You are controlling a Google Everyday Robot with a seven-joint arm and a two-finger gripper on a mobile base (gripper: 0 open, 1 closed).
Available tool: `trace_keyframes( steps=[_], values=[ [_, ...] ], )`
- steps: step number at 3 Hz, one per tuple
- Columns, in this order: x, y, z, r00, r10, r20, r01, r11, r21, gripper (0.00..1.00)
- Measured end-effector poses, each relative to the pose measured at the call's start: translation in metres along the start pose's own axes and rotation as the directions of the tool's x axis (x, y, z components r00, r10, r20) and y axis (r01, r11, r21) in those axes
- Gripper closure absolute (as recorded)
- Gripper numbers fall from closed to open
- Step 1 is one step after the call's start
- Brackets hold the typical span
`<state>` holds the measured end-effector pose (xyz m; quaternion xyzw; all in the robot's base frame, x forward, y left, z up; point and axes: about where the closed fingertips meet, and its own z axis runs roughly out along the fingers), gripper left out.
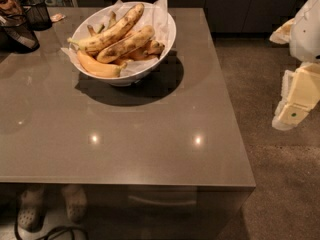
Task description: Pick banana from white bowl
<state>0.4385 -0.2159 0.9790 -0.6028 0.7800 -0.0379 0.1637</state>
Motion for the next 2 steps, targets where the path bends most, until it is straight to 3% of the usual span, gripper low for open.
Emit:
trace_keyframes(
  steps=[2],
  values=[
    [-0.0088,-0.0088,-0.0001,1.0,-0.021,-0.017,0.022,0.9995,0.021,0.0]
  ],
)
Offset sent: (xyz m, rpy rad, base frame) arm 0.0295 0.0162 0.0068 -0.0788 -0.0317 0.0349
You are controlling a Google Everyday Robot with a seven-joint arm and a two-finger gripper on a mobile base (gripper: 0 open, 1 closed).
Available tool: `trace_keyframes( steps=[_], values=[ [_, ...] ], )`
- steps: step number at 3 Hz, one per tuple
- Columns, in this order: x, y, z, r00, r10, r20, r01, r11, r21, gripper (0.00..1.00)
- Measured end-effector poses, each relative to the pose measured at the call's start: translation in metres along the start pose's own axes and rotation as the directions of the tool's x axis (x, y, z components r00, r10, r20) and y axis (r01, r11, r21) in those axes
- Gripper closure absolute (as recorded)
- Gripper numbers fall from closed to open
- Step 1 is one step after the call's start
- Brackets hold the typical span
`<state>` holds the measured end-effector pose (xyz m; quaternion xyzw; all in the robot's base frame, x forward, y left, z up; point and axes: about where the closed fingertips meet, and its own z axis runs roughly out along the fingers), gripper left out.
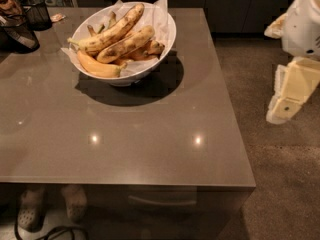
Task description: Pick banana from white bowl
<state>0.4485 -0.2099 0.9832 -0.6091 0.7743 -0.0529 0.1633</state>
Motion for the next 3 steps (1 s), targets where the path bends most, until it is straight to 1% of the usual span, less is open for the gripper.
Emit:
trace_keyframes(
  steps=[1,2,3],
  values=[
    [-0.019,-0.02,0.007,0.997,-0.064,-0.031,0.064,0.9979,0.005,0.0],
    [-0.037,-0.031,0.009,0.993,-0.114,-0.03,0.115,0.9932,0.022,0.0],
    [-0.038,-0.031,0.009,0.993,-0.115,-0.029,0.116,0.993,0.023,0.0]
  ],
)
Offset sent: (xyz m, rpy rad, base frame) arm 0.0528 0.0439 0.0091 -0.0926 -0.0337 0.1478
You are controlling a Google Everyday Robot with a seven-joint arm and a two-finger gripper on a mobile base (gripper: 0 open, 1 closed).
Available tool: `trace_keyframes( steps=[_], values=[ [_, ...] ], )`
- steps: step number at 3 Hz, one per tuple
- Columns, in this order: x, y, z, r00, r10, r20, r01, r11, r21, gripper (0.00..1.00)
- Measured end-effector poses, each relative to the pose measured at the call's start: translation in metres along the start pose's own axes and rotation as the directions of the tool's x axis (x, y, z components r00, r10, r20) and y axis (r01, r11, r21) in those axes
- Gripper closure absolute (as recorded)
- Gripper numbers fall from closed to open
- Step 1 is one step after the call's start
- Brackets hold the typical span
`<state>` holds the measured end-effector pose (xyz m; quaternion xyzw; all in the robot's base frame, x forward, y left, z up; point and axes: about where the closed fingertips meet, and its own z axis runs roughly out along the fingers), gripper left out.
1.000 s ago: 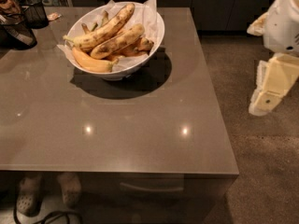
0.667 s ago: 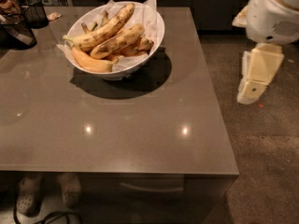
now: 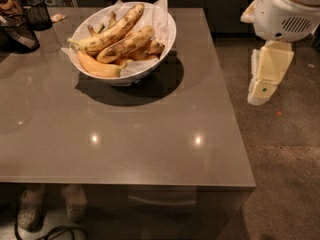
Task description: Pick banana from white bowl
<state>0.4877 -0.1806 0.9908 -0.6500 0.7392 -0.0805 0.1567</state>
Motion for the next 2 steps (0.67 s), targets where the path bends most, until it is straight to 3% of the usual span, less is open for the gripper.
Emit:
trace_keyframes(
  steps=[2],
  values=[
    [-0.051,-0.031,0.01,0.995,-0.09,0.034,0.088,0.9945,0.058,0.0]
  ],
)
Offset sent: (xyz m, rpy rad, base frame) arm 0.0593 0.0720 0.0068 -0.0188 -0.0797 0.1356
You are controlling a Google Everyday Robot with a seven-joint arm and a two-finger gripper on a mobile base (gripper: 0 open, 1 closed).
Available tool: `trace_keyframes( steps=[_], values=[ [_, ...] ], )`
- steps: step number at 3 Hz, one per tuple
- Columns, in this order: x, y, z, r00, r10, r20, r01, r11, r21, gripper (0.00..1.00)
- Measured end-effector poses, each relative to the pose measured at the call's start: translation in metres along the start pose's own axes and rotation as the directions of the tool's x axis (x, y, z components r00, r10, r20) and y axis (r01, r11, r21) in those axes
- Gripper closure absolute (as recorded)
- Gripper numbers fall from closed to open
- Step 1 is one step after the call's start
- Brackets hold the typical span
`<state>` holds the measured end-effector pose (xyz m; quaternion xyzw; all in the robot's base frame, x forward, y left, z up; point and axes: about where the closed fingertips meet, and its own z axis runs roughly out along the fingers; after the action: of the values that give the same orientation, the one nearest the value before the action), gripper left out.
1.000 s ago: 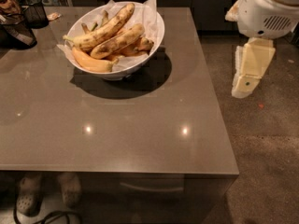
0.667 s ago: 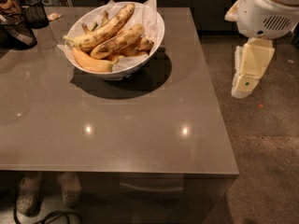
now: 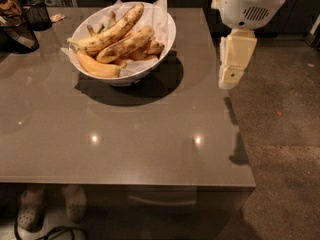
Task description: Pick banana from white bowl
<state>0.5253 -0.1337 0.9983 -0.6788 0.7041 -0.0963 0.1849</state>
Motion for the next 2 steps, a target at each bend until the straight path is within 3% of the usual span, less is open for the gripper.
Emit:
trace_keyframes(
  steps=[1,2],
  values=[
    [-0.001,-0.001,0.0,1.0,-0.003,0.001,0.003,1.0,0.002,0.0],
    [-0.016,-0.015,-0.004,0.998,-0.036,0.048,0.034,0.999,0.03,0.0]
  ],
)
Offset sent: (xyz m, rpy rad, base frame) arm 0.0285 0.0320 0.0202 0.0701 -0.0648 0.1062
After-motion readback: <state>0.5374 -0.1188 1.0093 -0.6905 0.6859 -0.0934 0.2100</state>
